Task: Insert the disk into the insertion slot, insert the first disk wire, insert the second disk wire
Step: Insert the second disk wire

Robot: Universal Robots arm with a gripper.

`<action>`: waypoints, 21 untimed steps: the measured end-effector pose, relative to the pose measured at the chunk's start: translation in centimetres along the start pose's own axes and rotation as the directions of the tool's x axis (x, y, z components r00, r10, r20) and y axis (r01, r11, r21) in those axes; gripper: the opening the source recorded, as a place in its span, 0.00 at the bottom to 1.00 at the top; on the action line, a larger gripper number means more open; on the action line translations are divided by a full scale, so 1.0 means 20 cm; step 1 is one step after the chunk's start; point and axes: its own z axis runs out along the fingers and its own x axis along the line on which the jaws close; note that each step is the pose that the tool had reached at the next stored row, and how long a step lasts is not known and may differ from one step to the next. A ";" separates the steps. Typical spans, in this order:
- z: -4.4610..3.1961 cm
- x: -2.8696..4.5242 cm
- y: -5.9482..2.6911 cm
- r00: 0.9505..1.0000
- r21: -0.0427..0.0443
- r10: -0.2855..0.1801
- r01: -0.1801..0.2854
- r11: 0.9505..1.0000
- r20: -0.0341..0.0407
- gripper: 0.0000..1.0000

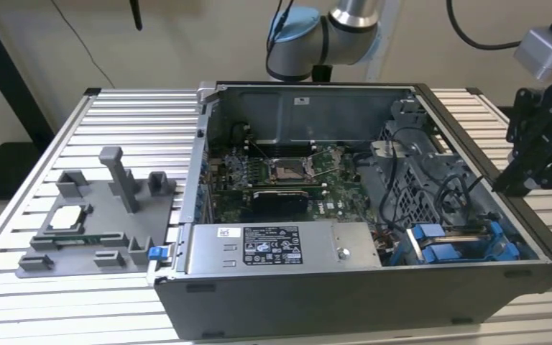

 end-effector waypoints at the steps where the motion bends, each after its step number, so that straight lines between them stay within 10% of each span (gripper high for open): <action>1: 0.002 -0.007 -0.005 1.000 -0.002 0.000 0.000 1.000 0.000 1.00; 21: 0.048 -0.067 -0.068 1.000 -0.051 0.000 0.000 0.999 0.001 1.00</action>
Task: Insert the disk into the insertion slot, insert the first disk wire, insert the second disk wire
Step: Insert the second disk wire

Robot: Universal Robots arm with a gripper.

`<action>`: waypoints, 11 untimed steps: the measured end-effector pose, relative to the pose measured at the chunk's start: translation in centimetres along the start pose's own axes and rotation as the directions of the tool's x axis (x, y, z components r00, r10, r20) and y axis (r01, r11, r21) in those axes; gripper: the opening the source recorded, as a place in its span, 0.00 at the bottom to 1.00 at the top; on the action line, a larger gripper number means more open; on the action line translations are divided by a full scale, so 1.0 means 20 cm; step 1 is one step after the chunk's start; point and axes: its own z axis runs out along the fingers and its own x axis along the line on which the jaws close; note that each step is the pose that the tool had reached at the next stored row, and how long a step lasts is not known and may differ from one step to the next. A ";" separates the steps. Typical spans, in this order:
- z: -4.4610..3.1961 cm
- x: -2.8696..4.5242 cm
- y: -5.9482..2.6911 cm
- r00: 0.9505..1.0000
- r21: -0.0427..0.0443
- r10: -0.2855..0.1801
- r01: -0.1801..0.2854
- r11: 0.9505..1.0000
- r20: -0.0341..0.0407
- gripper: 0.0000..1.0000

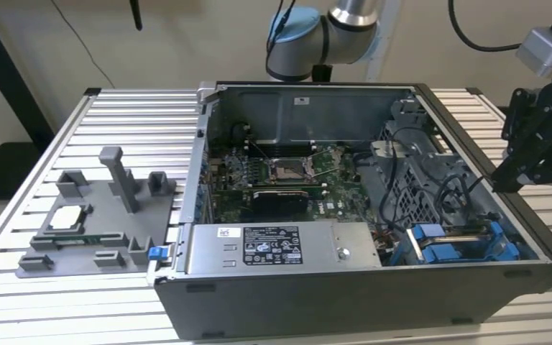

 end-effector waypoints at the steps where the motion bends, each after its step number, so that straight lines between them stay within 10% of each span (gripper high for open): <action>1: 0.000 0.000 0.000 1.000 0.000 0.000 0.000 1.000 0.000 1.00; 11: 0.028 0.003 -0.002 1.000 -0.023 0.002 -0.002 1.000 -0.001 1.00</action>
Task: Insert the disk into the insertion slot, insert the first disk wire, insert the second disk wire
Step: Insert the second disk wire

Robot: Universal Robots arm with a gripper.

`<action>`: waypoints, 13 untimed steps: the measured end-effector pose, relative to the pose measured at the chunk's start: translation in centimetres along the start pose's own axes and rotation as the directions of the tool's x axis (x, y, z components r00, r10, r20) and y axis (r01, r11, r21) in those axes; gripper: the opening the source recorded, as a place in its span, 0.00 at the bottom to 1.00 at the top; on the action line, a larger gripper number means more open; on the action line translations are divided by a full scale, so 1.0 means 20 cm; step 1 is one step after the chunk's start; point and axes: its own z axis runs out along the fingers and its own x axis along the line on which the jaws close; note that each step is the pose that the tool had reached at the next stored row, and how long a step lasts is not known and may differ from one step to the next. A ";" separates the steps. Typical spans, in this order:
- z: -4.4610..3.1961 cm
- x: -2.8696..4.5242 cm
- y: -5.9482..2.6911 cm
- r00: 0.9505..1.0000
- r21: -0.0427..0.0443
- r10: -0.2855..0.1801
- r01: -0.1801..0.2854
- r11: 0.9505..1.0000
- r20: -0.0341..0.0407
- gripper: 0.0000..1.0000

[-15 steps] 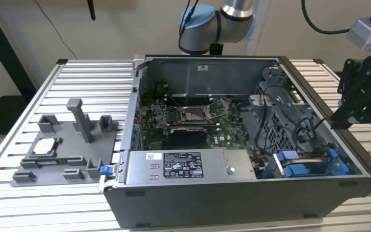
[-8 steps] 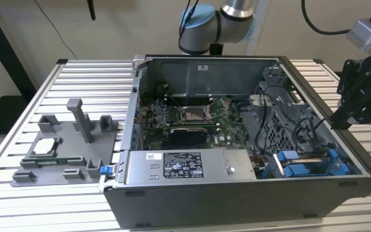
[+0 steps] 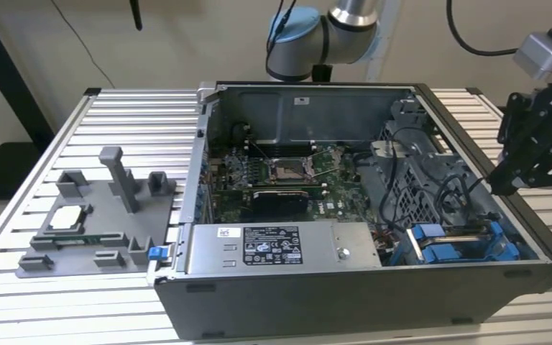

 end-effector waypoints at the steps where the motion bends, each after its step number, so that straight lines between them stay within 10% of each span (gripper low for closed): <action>1: 0.004 0.000 0.000 1.000 -0.002 0.000 0.000 1.000 0.000 1.00; 2: 0.007 0.000 0.000 1.000 -0.004 0.000 0.000 1.000 0.000 0.00; 13: 0.027 0.002 0.002 1.000 -0.009 0.000 0.001 1.000 0.011 0.00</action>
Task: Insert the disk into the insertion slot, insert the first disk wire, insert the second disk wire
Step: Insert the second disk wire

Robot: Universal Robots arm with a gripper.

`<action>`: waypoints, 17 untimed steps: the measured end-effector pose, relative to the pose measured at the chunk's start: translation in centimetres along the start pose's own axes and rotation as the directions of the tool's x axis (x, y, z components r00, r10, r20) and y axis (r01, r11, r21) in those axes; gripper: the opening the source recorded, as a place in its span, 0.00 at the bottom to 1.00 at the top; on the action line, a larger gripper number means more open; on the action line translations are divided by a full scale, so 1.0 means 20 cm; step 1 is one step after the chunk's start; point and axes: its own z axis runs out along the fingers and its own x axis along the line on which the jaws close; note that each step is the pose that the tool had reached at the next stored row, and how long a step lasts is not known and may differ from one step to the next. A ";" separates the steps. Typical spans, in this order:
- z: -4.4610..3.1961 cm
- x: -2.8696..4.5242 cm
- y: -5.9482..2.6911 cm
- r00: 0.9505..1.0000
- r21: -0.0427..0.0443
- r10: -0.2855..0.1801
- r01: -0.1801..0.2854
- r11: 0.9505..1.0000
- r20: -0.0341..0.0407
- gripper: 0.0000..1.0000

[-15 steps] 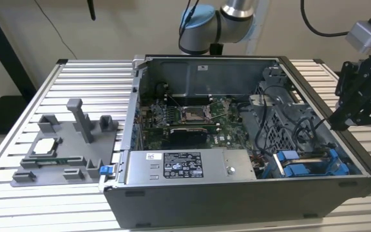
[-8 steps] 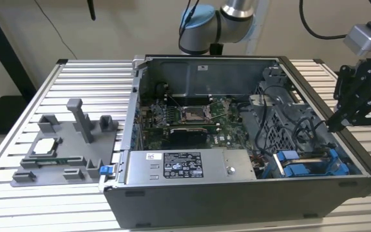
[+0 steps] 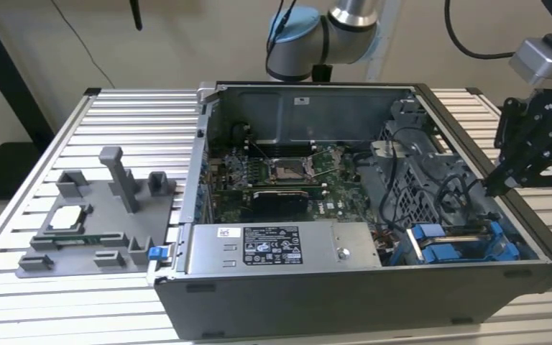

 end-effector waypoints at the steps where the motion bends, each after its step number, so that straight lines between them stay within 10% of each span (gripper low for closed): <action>1: 0.000 0.000 0.001 1.000 0.000 0.000 0.000 1.000 0.003 0.00; 17: -0.132 -0.005 0.104 1.000 -0.002 0.002 -0.002 1.000 0.025 0.00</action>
